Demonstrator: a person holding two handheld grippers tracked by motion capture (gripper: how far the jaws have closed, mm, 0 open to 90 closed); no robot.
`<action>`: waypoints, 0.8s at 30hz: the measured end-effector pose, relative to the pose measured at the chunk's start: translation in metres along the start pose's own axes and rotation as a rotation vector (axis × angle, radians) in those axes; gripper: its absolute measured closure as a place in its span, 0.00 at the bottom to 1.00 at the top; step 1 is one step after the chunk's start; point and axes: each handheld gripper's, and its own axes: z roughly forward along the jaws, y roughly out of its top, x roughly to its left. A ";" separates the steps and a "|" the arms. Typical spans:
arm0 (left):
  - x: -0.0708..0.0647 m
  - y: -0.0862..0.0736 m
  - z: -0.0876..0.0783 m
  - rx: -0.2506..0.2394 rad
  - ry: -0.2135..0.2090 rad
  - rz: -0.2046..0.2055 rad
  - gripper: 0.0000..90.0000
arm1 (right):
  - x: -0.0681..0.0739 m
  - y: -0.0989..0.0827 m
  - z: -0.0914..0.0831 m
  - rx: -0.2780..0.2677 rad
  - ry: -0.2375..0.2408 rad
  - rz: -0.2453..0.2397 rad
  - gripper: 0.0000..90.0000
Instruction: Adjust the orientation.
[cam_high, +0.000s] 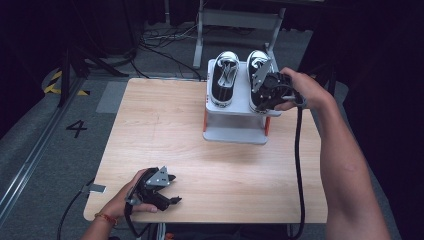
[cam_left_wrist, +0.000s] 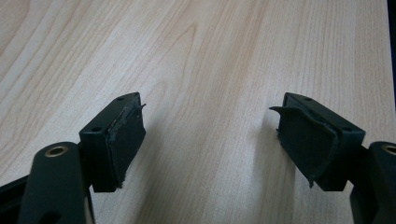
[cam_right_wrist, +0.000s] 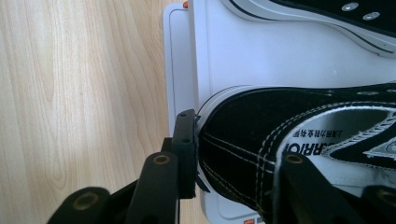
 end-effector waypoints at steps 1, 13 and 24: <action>0.000 0.000 0.000 0.000 0.000 -0.001 0.26 | -0.002 0.000 0.001 0.001 0.001 0.002 0.79; -0.001 0.000 0.000 -0.001 0.000 0.001 0.26 | -0.014 0.009 0.012 -0.009 0.028 -0.004 0.77; -0.001 0.000 0.000 0.001 -0.005 0.005 0.26 | -0.018 0.017 0.013 0.000 0.033 -0.018 0.74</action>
